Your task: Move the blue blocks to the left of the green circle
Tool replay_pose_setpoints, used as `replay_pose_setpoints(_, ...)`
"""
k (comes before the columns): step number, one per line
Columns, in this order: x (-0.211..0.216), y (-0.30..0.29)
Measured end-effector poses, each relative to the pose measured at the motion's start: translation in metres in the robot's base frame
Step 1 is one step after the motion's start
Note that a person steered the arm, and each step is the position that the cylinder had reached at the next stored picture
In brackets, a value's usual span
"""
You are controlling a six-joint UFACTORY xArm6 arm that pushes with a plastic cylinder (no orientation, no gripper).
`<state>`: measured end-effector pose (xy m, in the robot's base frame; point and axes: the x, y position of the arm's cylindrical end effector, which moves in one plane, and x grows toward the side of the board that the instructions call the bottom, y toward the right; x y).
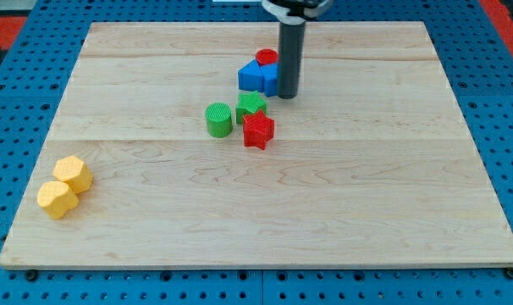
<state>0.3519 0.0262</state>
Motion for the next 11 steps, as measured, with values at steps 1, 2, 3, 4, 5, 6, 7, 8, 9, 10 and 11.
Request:
replay_pose_setpoints(1, -0.006, -0.015)
replay_pose_setpoints(2, -0.006, 0.014)
replay_pose_setpoints(3, -0.009, 0.044)
replay_pose_setpoints(4, -0.031, 0.053)
replay_pose_setpoints(5, -0.048, 0.040)
replay_pose_setpoints(6, -0.046, 0.029)
replay_pose_setpoints(7, -0.043, 0.002)
replay_pose_setpoints(8, -0.043, -0.044)
replay_pose_setpoints(9, -0.035, -0.085)
replay_pose_setpoints(10, -0.036, -0.095)
replay_pose_setpoints(11, -0.040, -0.134)
